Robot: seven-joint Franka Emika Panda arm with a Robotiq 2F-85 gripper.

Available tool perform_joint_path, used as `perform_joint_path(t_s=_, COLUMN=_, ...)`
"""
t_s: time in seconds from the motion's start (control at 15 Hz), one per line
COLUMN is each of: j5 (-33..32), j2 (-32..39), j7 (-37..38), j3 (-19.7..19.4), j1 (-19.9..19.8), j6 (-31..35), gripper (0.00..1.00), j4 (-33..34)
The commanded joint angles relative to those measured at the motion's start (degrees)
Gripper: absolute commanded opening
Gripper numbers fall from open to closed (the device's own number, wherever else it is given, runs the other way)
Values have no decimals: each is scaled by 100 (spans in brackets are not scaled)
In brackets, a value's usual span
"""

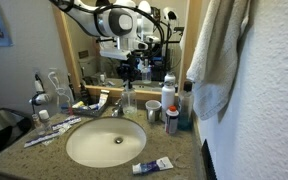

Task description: Move the soap bottle backwards.

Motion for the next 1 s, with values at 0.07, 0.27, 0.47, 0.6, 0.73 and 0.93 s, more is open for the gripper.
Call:
perform_joint_path(t_s=0.07, j5=-103, j2=392, j7=-52, j3=81, j1=62, j6=171, gripper=12, j4=400)
perform_joint_path(t_s=0.27, j5=-65, j2=663, j7=-69, j3=115, j1=59, j6=540, gripper=12, j4=496)
perform_joint_path(t_s=0.47, j5=71, j2=911, j7=-182, j3=174, j1=12, j6=1041, gripper=12, j4=555)
perform_joint_path(t_s=0.6, j5=62, j2=1068, j7=-186, j3=189, j1=17, j6=1274, gripper=12, j4=592)
perform_joint_path(t_s=0.73, j5=47, j2=1224, j7=-234, j3=210, j1=17, j6=1359, gripper=12, j4=676)
perform_joint_path(t_s=0.93, j5=80, j2=1426, j7=-257, j3=247, j1=-2, j6=1389, gripper=12, j4=856)
